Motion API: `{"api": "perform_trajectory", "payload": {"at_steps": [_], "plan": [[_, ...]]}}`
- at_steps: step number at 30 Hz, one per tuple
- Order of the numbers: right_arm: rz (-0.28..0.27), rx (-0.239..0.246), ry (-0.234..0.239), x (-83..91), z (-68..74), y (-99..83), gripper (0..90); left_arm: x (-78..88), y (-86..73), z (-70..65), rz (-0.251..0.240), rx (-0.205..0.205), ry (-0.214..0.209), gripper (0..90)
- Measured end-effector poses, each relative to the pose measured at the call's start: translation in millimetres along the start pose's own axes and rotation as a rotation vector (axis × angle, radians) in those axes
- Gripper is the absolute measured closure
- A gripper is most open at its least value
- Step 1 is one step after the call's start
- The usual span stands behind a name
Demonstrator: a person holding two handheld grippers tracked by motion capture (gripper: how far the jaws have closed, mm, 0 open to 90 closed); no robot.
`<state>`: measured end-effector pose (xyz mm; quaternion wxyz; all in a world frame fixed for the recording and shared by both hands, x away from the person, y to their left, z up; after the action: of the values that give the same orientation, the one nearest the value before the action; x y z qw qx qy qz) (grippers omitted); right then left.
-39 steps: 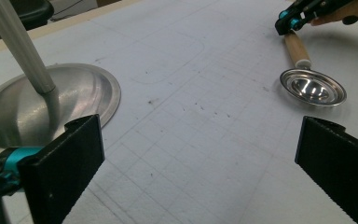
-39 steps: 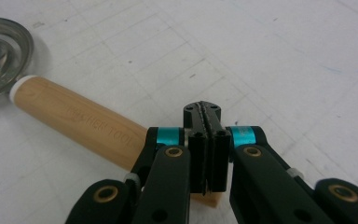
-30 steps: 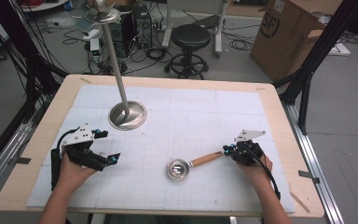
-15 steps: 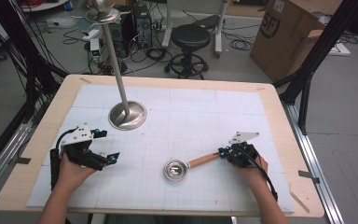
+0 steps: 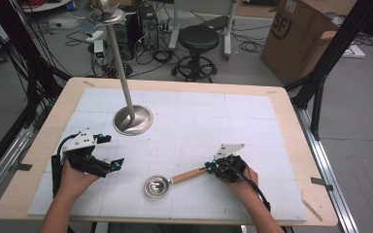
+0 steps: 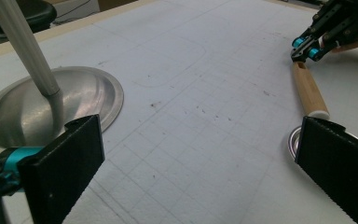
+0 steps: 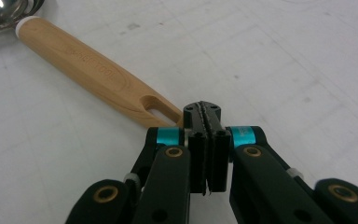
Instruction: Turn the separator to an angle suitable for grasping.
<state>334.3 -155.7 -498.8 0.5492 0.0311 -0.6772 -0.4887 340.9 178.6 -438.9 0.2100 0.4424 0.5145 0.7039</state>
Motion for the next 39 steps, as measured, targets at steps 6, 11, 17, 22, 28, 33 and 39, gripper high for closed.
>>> {"api": "perform_trajectory", "payload": {"at_steps": [6, 11, 17, 22, 28, 33, 39], "plan": [[-0.005, 0.007, 0.021, -2.6, 6.4, 3.4, 89.3, -0.7, -0.2, -0.2, 0.003, -0.001, -0.001, 1.8], [-0.068, -0.028, 0.016, 12.9, -4.4, 6.3, 88.5, -1.0, -0.4, -0.5, 0.008, -0.007, -0.003, 1.8], [-0.157, -0.083, 0.006, 39.2, -25.7, 3.5, 86.3, -1.2, 0.4, -1.5, 0.002, 0.001, -0.005, 1.8], [-0.225, -0.13, -0.012, 59.8, -46.0, -2.4, 83.5, -2.4, 0.6, -2.5, 0.001, 0.001, -0.016, 1.8], [-0.275, -0.163, -0.037, 70.8, -63.4, -8.9, 71.9, -3.5, 0.3, -3.2, 0.003, 0.006, -0.023, 1.8], [-0.301, -0.183, -0.068, 72.0, -73.5, -11.3, 60.2, -4.6, -0.9, -3.5, 0.011, 0.007, -0.028, 1.8], [-0.312, -0.182, -0.103, 70.4, -78.8, -11.6, 49.5, -6.1, -1.1, -4.9, 0.01, 0.008, -0.044, 1.8]]}}
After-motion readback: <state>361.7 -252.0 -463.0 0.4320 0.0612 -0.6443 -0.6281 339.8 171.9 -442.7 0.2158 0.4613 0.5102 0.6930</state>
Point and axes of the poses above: each handheld gripper's, and its own axes: x roughly backward along the jaws, y roughly out of its top, z roughly to its left, the point moved 8 cm from there along -x, roughly forward along the jaws, and after that the axes turned 8 degrees about -x, right-handed, at the moved point
